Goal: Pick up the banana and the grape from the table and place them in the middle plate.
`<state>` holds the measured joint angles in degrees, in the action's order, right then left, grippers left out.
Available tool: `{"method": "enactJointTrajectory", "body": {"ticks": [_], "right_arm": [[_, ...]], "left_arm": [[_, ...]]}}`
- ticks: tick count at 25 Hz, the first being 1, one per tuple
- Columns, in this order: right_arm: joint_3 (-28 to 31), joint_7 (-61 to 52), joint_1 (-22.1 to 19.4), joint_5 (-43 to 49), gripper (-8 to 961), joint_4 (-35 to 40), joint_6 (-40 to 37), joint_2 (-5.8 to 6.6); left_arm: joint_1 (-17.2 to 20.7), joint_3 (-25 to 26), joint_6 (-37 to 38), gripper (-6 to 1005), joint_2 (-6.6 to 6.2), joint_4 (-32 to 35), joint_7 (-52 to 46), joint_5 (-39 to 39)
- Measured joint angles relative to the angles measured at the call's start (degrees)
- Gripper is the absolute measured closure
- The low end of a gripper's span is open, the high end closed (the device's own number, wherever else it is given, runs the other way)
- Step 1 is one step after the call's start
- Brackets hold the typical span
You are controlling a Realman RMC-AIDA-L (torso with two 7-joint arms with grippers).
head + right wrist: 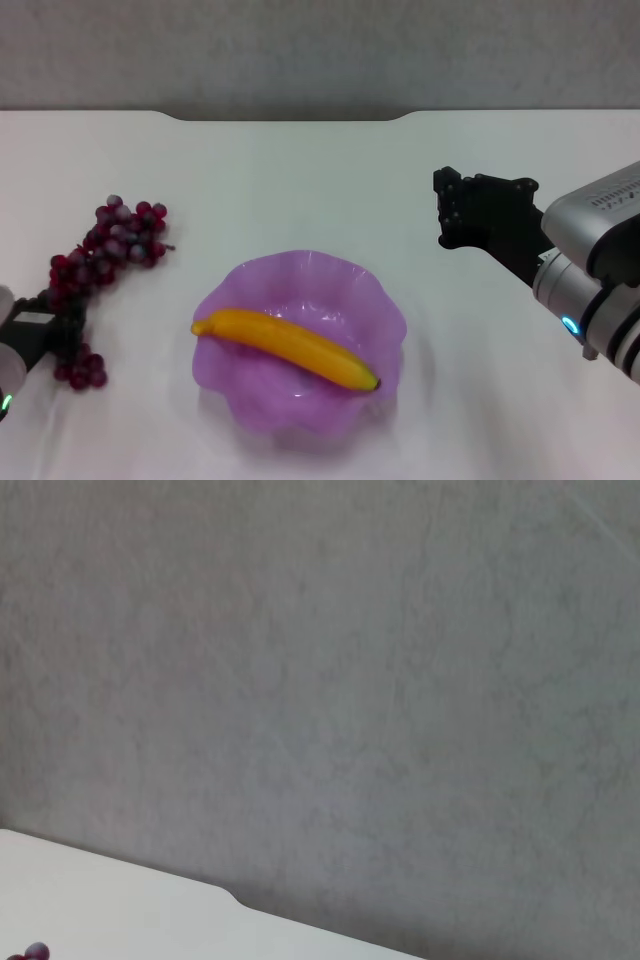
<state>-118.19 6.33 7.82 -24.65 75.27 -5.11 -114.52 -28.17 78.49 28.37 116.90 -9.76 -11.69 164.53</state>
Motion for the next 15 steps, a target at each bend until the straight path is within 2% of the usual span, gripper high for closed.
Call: {"method": "enactJointTrajectory", "body": {"ticks": [15], "right_arm": [[0.2, -0.1, 0.0, -0.2, 929, -1.5, -0.8, 0.00]], "left_arm": [[0.5, 1.3, 1.8, 629, 0.09, -0.5, -1.0, -0.5]]}}
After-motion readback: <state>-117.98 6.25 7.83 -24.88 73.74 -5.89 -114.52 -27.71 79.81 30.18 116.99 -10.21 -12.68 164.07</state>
